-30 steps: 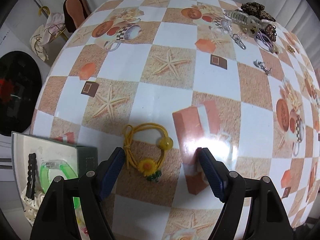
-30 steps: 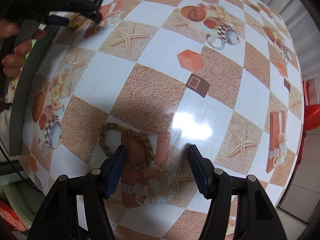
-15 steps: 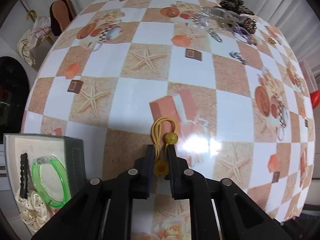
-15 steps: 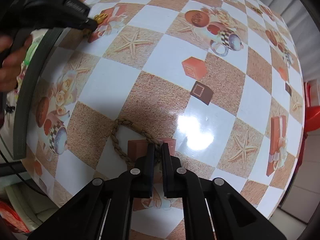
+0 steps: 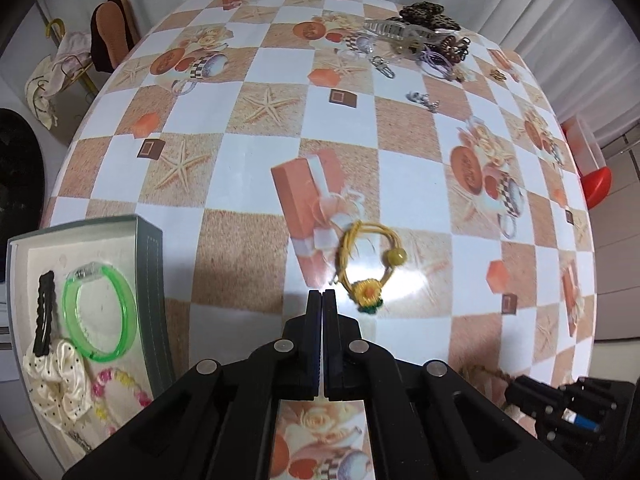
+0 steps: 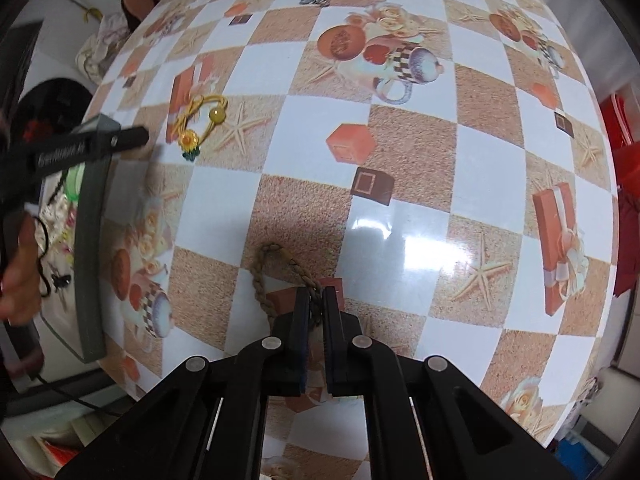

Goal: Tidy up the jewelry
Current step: 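Lift the hair tie and braided bracelet and carry both toward the tray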

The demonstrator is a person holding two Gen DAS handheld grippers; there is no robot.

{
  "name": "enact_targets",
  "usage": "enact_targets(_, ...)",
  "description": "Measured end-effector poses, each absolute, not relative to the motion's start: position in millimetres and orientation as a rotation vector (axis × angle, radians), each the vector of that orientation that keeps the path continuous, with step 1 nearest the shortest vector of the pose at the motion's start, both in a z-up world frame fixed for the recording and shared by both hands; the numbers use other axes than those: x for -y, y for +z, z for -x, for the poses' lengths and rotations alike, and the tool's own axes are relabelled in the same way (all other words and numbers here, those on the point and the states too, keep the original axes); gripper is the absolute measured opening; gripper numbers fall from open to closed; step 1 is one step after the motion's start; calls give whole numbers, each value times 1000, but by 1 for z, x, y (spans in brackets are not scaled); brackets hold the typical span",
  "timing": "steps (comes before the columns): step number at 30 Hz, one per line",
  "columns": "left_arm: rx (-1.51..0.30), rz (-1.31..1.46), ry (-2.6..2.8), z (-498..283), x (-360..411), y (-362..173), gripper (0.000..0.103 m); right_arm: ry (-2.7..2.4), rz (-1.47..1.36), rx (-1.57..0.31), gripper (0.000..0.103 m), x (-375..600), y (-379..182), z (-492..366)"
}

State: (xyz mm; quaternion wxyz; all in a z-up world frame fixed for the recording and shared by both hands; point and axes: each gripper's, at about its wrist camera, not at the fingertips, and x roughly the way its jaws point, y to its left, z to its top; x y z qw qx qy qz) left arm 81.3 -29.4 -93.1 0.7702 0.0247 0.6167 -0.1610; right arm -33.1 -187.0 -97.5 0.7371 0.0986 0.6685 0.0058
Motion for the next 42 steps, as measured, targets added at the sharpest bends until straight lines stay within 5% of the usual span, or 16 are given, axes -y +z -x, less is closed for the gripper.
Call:
enact_targets(17, -1370, -135, -325, -76, 48, -105, 6, -29, -313, -1454, 6, 222, -96, 42)
enact_targets(18, -1371, -137, -324, -76, 50, -105, 26, -32, -319, -1453, 6, 225, -95, 42)
enact_targets(19, -1370, -141, -321, -76, 51, -105, 95, -33, -324, -1452, 6, 226, -95, 42)
enact_targets(21, -1313, -183, -291, -74, 55, -99, 103, -35, -332, -1450, 6, 229, -95, 43)
enact_targets(31, -1337, -279, -295, -95, 84, -130, 103, -48, -356, -1438, 6, 240, -92, 48)
enact_targets(35, -1365, -262, -319, -101, 87, -141, 90, -58, -366, -1432, 6, 245, -90, 52)
enact_targets(38, -1363, -245, -351, -101, 89, -139, 72, -62, -372, -1429, 6, 248, -88, 53)
enact_targets(42, -1353, -255, -403, -96, 94, -135, 20, -63, -374, -1425, 6, 249, -88, 54)
